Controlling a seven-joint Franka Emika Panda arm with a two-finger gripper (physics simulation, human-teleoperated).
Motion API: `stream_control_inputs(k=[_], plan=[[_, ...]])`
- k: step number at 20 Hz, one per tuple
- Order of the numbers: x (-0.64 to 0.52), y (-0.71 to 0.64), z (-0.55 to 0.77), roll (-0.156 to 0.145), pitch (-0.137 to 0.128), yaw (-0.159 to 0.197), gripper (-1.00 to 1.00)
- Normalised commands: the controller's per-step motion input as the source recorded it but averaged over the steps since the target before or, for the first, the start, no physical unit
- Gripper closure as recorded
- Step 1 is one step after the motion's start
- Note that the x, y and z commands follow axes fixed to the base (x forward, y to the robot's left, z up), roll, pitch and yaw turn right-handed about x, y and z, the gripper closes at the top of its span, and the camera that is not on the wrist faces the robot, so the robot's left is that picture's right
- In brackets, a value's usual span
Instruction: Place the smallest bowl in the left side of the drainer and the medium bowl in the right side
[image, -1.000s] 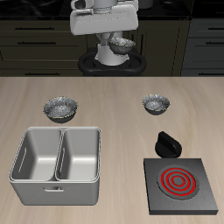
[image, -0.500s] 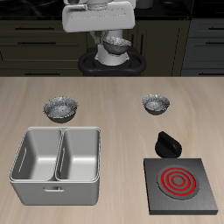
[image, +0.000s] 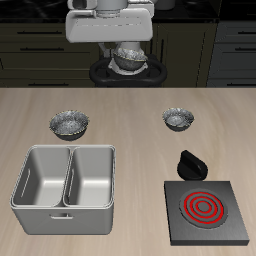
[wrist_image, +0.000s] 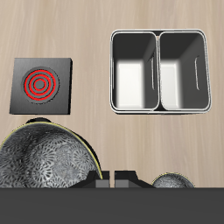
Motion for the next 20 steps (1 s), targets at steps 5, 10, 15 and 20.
stream_control_inputs(k=[5,10,15,20], plan=[[0.29,-0.08,0.05,-0.017,0.009,0.007,1.0],[0.42,-0.04,0.05,0.004,0.014,0.013,1.0],[0.26,-0.01,0.01,-0.004,-0.003,0.006,1.0],[0.19,0.02,0.07,-0.014,-0.012,0.016,1.0]])
